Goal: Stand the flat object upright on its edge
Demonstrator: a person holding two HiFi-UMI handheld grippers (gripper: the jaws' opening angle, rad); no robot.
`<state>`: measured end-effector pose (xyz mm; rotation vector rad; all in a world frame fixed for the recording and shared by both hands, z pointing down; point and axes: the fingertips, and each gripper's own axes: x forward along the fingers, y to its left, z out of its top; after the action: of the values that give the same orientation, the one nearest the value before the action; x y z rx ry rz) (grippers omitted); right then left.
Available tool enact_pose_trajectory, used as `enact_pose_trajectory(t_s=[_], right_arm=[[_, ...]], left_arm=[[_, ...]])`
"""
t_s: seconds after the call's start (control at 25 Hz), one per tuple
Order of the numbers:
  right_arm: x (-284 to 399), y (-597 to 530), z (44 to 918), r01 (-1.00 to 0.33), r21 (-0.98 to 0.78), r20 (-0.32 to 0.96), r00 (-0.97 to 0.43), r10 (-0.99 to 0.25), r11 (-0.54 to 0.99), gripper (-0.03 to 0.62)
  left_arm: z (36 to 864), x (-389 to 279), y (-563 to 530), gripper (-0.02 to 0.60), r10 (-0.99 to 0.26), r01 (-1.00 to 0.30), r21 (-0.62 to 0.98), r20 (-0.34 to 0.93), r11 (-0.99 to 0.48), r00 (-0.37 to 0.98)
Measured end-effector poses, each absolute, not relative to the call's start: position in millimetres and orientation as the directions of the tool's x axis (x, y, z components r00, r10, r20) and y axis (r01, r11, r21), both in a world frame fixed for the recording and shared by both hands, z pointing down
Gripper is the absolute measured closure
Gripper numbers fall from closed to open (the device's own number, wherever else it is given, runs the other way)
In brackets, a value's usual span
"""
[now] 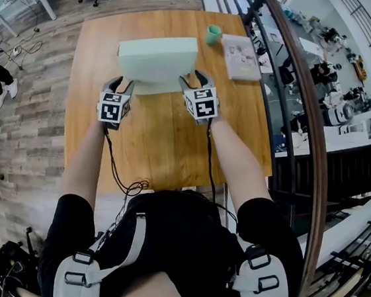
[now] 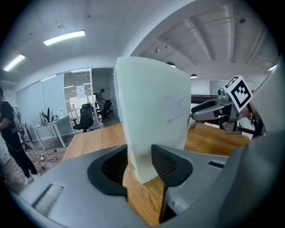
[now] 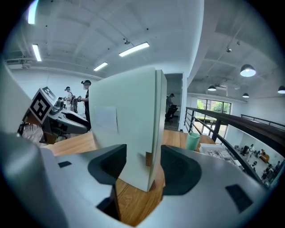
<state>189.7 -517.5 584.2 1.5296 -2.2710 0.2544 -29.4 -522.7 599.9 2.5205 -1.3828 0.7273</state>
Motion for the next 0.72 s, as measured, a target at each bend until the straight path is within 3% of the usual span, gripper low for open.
enact_pose_trajectory(t_s=[0.16,0.36,0.48,0.56,0.72], right_arm=[[189.7,-509.8,570.3,-0.928,0.045,0.369,-0.329,-0.869,0.371,0.372],[196.9,-488.1,523.5,-0.944,-0.032,0.213,-0.326,-0.921,0.327,0.374],[192.5,-462.0,481.2,-0.942,-0.070,0.082,-0.335,-0.939,0.329,0.443],[185.0,-443.5,449.6,-0.938,-0.064,-0.001,-0.342,-0.940,0.341,0.499],[167.2,-408.1,391.2,-0.925,-0.043,-0.133,-0.369,-0.920,0.377,0.589]], left_arm=[[583.4,-41.3,-516.9,0.428,-0.773,-0.841,-0.076,0.444,-0.536,0.453],[542.5,-51.2,-497.5,0.440,-0.848,-0.880,-0.064,0.312,-0.470,0.429],[499.7,-57.9,-476.7,0.549,-0.905,-0.913,-0.087,0.196,-0.400,0.378],[468.8,-57.4,-459.8,0.578,-0.926,-0.923,-0.111,0.128,-0.369,0.355],[415.8,-51.1,-418.0,0.578,-0.932,-0.928,-0.087,0.017,-0.363,0.363]])
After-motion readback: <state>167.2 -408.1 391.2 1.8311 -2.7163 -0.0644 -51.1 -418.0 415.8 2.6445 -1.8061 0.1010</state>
